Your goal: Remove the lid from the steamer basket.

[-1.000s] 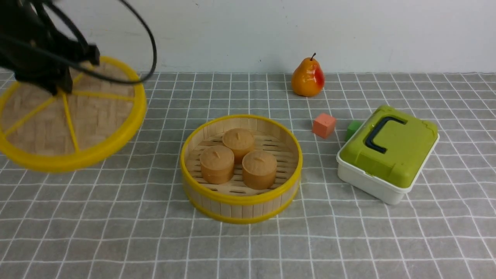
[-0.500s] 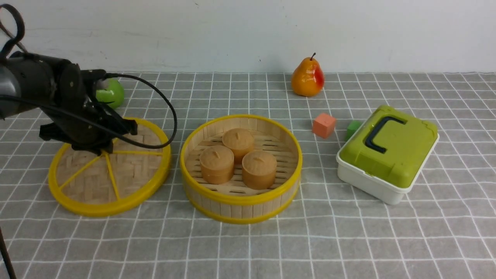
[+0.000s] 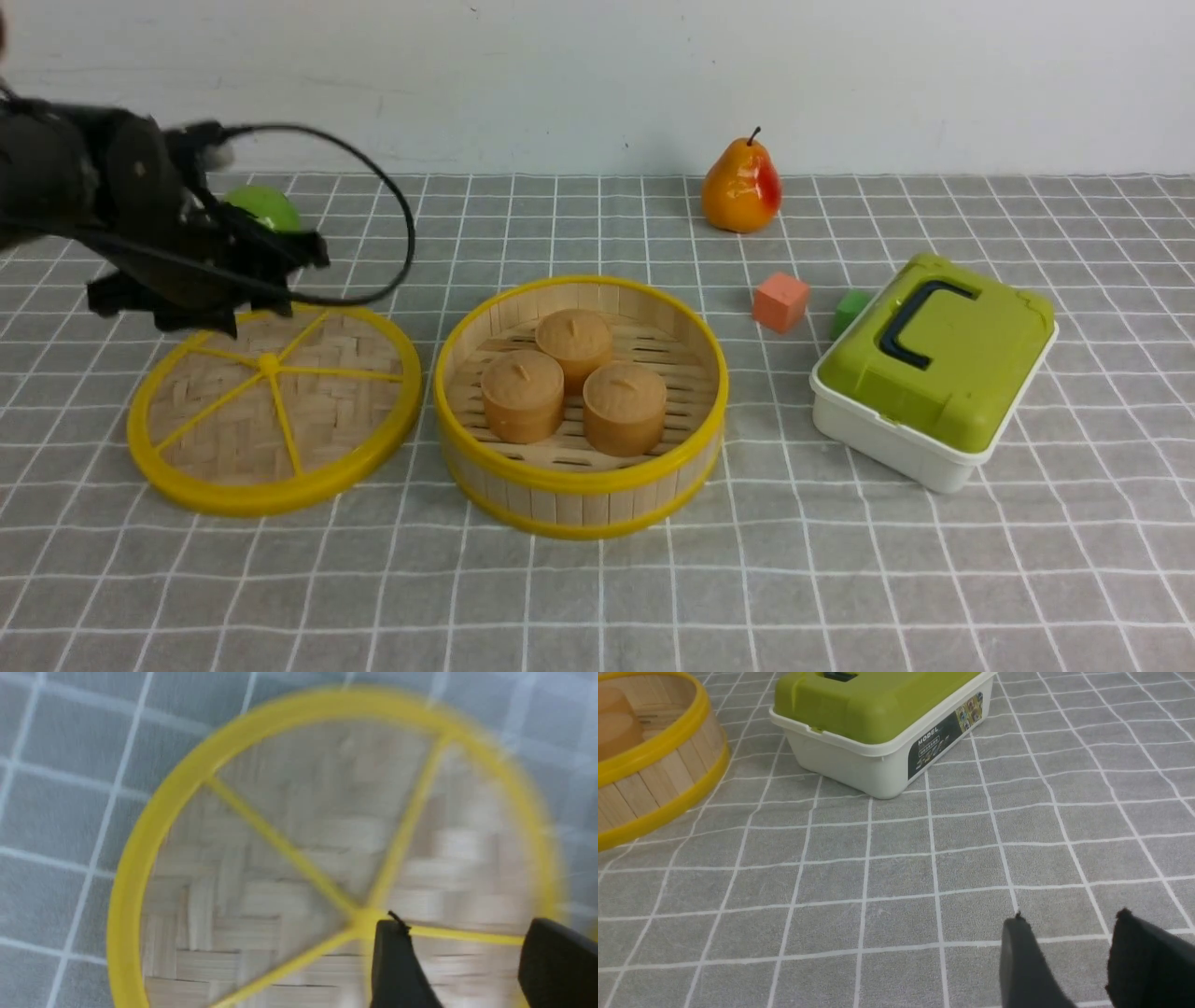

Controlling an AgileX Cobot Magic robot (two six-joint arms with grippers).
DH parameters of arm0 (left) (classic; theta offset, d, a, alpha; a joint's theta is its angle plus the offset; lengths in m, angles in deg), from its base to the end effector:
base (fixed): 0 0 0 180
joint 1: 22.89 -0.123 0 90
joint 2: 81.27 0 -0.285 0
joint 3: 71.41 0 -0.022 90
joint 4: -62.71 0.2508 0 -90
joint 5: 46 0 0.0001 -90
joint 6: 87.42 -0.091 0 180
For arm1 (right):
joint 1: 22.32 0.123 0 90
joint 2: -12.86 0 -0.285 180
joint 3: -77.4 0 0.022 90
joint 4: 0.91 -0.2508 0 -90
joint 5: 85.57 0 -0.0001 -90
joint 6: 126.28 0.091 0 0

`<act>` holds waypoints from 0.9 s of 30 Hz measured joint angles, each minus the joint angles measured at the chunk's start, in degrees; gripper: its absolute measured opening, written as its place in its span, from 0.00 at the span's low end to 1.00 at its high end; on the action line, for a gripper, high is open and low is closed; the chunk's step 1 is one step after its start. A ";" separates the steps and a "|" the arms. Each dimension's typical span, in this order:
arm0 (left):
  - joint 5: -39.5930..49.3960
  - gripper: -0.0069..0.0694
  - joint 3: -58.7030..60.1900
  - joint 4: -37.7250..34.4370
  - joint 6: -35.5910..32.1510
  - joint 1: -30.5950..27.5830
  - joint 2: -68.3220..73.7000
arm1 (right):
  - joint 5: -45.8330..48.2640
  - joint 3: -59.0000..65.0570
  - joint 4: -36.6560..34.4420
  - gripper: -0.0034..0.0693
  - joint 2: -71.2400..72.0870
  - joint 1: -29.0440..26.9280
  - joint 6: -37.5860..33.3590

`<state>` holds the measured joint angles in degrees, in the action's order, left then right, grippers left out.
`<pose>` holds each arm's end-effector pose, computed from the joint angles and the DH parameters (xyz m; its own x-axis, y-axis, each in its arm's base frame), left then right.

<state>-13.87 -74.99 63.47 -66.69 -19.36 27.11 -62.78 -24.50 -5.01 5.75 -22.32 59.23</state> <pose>0.3993 -0.0240 0.2841 -0.7043 -0.3006 -0.6432 -0.1971 0.9531 -0.2297 0.0518 0.0025 0.1730 -0.3084 0.1614 -0.9375 0.0237 0.9865 0.1620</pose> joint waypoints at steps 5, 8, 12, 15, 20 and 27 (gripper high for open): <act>-0.34 0.50 0.27 -5.22 -6.99 0.00 -15.80 | 0.00 0.00 0.00 0.38 0.00 0.00 0.00; -2.45 0.38 3.64 -11.06 -12.96 0.00 -29.74 | 0.00 0.00 0.00 0.38 0.00 0.00 0.00; -5.37 0.28 10.97 -16.44 -16.74 0.00 -40.90 | 0.00 0.00 0.00 0.38 0.00 0.00 0.00; -8.58 0.16 25.90 -22.50 -21.57 0.00 -55.46 | 0.00 0.00 0.00 0.38 0.00 0.00 0.00; -11.86 0.07 43.58 -24.27 -29.57 0.00 -73.09 | 0.00 0.00 0.00 0.38 0.00 0.00 0.00; -10.06 0.07 59.08 -24.45 -31.45 0.00 -88.58 | 0.00 0.00 0.00 0.38 0.00 0.00 0.00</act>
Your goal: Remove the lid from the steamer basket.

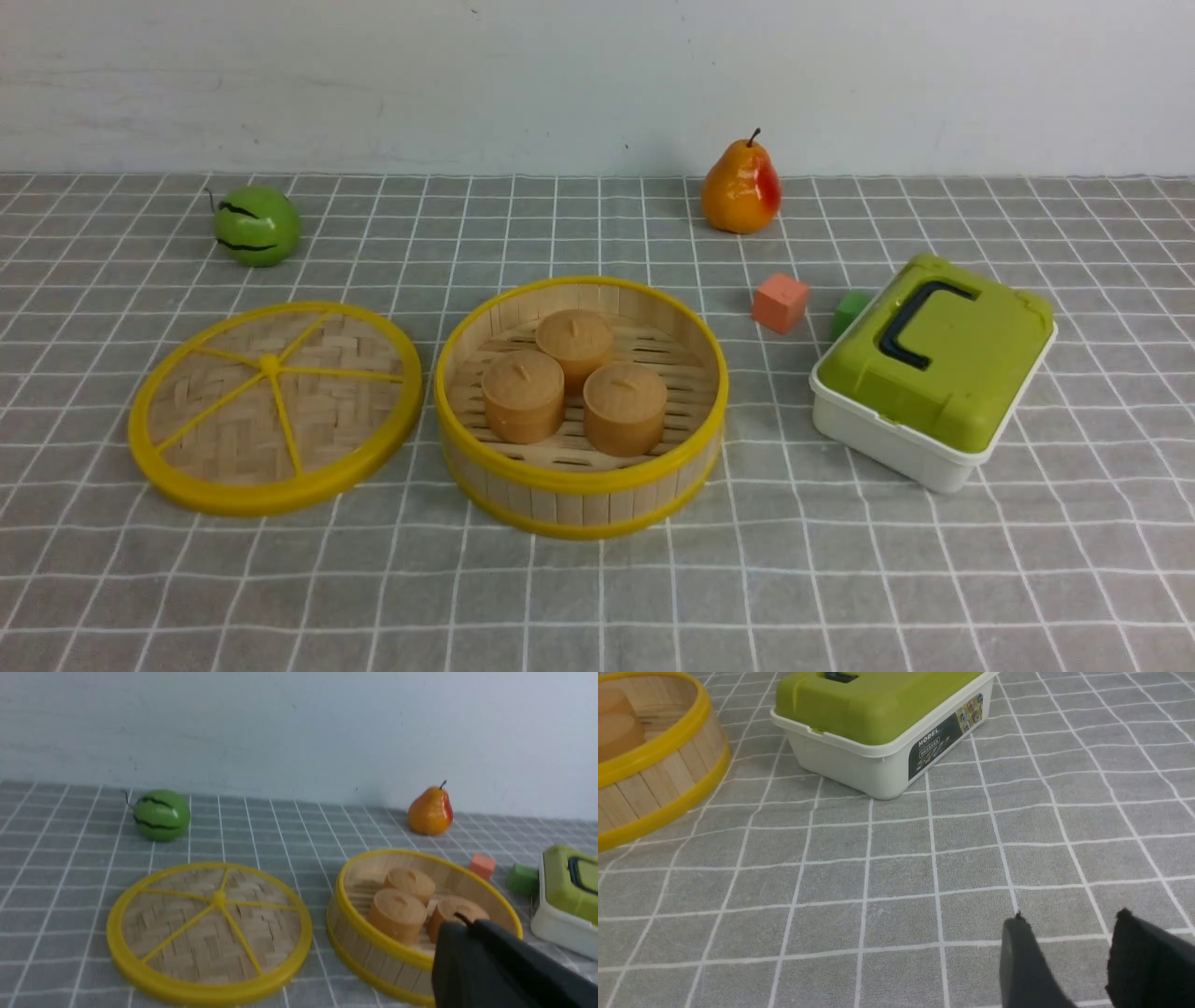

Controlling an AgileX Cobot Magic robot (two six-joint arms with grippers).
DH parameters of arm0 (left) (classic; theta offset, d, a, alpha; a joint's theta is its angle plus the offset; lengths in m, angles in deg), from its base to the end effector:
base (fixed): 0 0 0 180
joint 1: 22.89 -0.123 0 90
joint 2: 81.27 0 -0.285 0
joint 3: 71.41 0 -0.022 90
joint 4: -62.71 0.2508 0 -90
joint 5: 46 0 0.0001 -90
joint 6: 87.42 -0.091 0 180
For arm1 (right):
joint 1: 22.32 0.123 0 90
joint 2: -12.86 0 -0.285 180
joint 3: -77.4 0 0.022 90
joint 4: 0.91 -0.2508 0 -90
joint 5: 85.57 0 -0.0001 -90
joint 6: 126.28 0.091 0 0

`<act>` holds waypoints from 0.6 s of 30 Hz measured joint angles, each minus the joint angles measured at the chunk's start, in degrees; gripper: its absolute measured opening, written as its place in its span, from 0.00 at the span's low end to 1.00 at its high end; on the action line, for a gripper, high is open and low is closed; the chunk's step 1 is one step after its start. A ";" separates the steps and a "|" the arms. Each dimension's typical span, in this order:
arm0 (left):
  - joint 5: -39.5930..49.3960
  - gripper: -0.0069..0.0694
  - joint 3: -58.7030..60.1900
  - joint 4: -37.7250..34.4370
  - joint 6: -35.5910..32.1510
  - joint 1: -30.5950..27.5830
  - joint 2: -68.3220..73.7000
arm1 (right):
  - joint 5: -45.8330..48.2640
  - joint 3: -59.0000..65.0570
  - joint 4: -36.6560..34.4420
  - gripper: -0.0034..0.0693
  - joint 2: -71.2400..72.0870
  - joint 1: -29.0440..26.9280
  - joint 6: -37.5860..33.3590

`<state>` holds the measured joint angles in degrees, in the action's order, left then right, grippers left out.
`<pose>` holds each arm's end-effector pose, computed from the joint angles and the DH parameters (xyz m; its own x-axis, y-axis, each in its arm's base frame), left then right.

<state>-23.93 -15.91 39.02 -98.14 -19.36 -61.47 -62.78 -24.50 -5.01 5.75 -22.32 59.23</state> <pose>0.0574 -0.0173 0.2955 -0.1383 -0.1874 -0.9725 0.1871 0.9593 -0.2114 0.0518 0.0025 0.1730 -0.3084 0.1614 -0.9375 0.0237 0.9865 0.1620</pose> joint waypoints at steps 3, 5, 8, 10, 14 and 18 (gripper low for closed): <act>2.39 0.07 3.68 -0.22 0.00 0.00 -3.43 | 0.00 0.00 0.00 0.38 0.00 0.00 0.00; 4.11 0.07 5.43 -0.35 0.00 0.00 -4.27 | 0.00 0.00 0.00 0.38 0.00 0.00 0.00; 7.59 0.07 8.05 -0.78 0.00 0.00 -4.31 | 0.00 0.00 0.00 0.38 0.00 0.00 0.00; 9.44 0.07 9.10 0.49 0.00 0.00 -4.31 | 0.00 0.00 0.00 0.38 0.00 0.00 0.00; 10.45 0.07 10.00 7.05 1.20 0.00 -4.31 | 0.00 0.00 0.00 0.38 0.00 0.00 0.00; 4.94 0.07 11.06 15.60 10.72 0.00 -4.72 | 0.00 0.00 0.00 0.38 0.00 0.00 0.00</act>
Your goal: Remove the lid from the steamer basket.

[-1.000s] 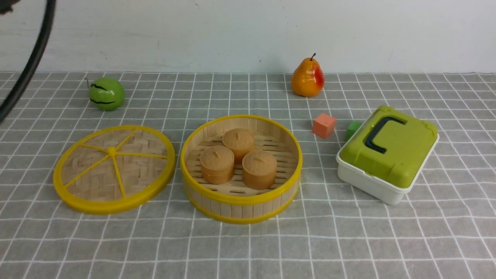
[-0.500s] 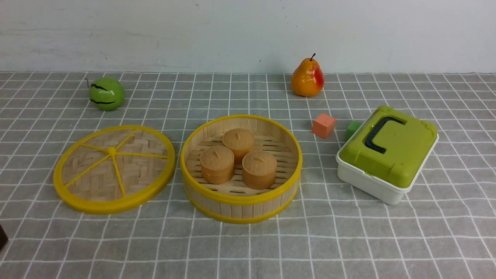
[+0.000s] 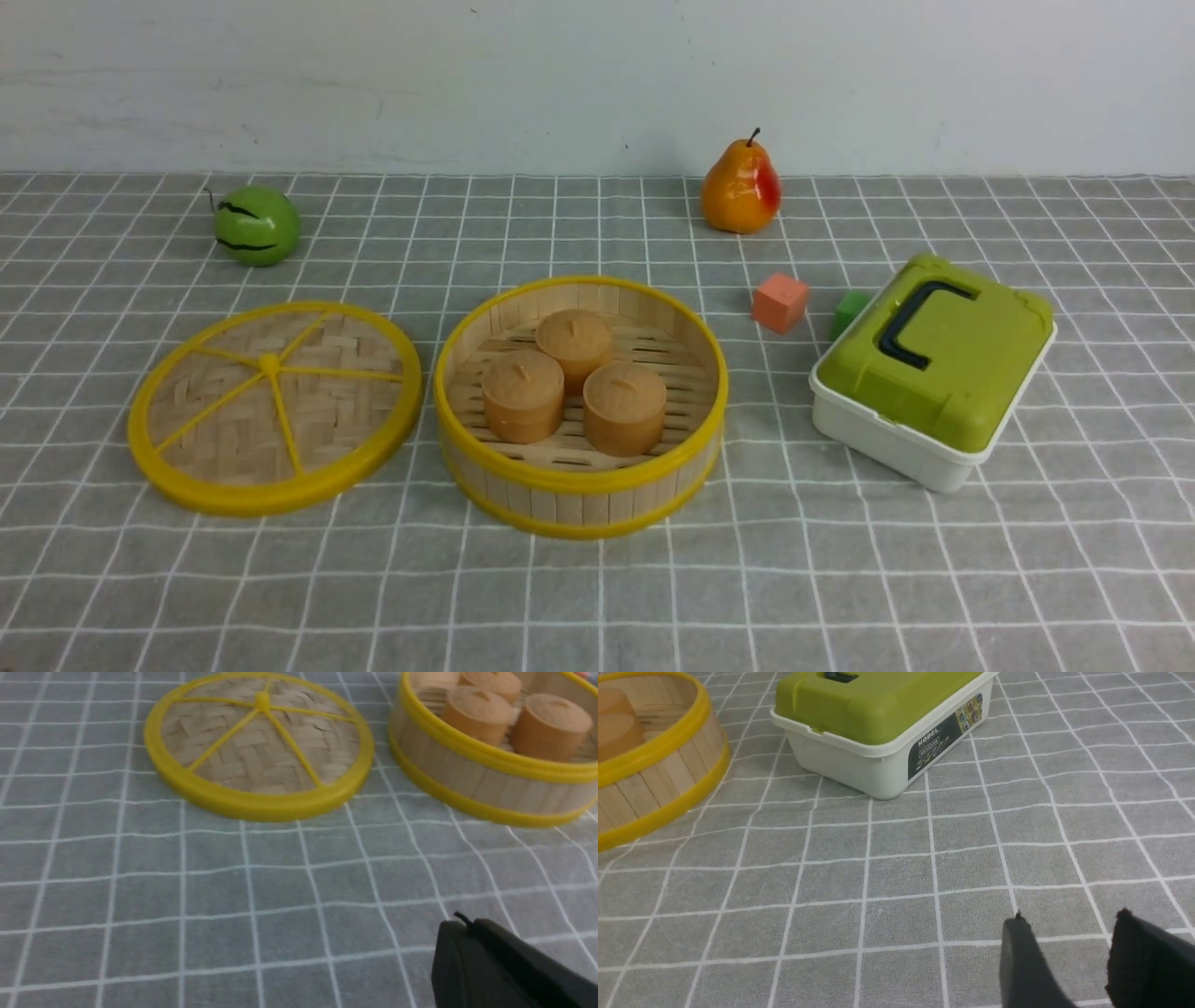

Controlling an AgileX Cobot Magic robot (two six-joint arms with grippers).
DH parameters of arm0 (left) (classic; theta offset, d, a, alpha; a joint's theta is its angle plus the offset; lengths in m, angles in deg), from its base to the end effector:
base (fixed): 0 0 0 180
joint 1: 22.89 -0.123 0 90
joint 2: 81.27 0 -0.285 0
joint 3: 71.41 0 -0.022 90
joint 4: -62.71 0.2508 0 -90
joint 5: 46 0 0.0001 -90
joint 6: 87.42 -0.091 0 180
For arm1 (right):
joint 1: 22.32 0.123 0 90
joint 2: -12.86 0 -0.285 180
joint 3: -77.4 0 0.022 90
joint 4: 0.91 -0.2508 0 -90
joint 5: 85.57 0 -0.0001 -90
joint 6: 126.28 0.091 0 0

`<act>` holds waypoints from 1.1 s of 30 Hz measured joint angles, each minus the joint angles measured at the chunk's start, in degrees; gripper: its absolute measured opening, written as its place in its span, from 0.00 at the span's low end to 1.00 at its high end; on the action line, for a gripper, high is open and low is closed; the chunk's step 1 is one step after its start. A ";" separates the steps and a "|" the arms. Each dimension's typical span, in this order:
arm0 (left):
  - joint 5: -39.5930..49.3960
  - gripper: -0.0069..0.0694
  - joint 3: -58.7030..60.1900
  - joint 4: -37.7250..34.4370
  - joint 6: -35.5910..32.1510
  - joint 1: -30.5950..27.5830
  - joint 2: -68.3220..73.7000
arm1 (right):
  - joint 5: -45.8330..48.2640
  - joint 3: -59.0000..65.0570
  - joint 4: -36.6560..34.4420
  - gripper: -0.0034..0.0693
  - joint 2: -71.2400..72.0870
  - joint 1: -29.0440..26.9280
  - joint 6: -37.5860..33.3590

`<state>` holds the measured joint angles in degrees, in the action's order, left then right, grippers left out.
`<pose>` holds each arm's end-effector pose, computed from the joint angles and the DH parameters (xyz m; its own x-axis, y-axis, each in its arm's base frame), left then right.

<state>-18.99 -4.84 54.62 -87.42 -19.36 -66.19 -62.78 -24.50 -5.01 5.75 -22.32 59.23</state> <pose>0.0554 -0.0093 0.2265 -0.3283 -0.1054 -0.9387 0.0814 0.9869 -0.1392 0.0518 0.0025 0.1730 -0.3084 0.1614 -0.9375 0.0237 0.9865 0.1620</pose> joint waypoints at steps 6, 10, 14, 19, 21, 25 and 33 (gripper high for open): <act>-16.59 0.07 10.69 14.97 18.82 0.00 -3.97 | 0.00 0.00 0.00 0.38 0.00 0.00 0.00; -10.46 0.07 11.99 16.92 24.58 0.00 -7.63 | 0.00 0.00 0.00 0.38 0.00 0.00 0.00; -4.28 0.07 12.36 15.50 20.62 0.00 -7.93 | 0.00 0.00 0.00 0.38 0.00 0.00 0.00; -4.16 0.07 12.41 12.78 16.20 0.00 -7.93 | 0.00 0.00 0.00 0.38 0.00 0.00 0.00; -4.16 0.07 12.41 10.95 14.08 0.00 -7.93 | 0.00 0.00 0.00 0.38 0.00 0.00 0.00; -4.16 0.07 12.41 9.48 13.28 0.00 -7.93 | 0.00 0.00 0.00 0.38 0.00 0.00 0.00; -4.16 0.07 12.41 6.36 13.27 0.00 -7.93 | 0.00 0.00 0.00 0.38 0.00 0.00 0.00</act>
